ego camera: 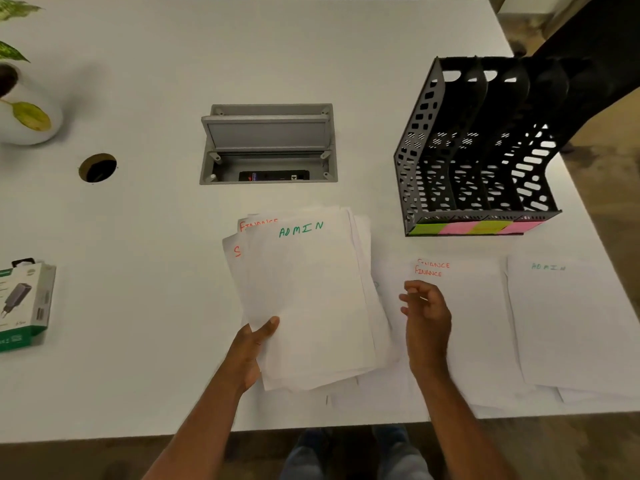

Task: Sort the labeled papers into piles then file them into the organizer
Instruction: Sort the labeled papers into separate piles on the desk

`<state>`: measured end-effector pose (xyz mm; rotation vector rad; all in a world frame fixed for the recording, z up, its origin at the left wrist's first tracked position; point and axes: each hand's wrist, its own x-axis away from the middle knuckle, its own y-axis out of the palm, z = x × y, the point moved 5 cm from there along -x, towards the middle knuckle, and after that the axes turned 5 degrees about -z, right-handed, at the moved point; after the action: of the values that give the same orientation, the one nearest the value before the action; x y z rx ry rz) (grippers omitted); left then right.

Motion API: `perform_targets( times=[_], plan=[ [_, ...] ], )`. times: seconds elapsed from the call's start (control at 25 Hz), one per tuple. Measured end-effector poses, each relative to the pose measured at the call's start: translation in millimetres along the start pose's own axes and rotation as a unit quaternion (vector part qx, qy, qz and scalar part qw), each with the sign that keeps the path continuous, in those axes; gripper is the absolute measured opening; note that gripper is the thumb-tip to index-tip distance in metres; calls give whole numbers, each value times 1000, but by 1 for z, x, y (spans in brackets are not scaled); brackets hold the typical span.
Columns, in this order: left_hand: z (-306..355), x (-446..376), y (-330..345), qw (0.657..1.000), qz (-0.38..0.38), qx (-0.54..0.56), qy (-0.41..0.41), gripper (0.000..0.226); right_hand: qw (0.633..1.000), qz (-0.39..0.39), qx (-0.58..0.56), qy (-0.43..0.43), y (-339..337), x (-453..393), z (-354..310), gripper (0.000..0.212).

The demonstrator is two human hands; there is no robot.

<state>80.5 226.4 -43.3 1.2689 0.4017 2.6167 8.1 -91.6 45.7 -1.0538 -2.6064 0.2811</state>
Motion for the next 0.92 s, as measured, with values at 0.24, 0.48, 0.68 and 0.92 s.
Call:
perform_targets(
  times=[0.24, 0.48, 0.68, 0.92],
  plan=[
    [-9, -9, 25, 1000, -20, -16, -7, 51, 968, -97, 229, -30, 10, 24, -3, 29],
    [-21, -20, 66, 998, -55, -19, -13, 54, 986, -56, 154, 31, -22, 10, 18, 20],
    [-40, -33, 124, 996, -67, -44, -31, 81, 986, 81, 143, 30, -134, -41, 39, 11],
    [-77, -52, 215, 994, -73, -44, -68, 54, 953, 197, 219, 68, -307, -94, 94, 29]
  ],
)
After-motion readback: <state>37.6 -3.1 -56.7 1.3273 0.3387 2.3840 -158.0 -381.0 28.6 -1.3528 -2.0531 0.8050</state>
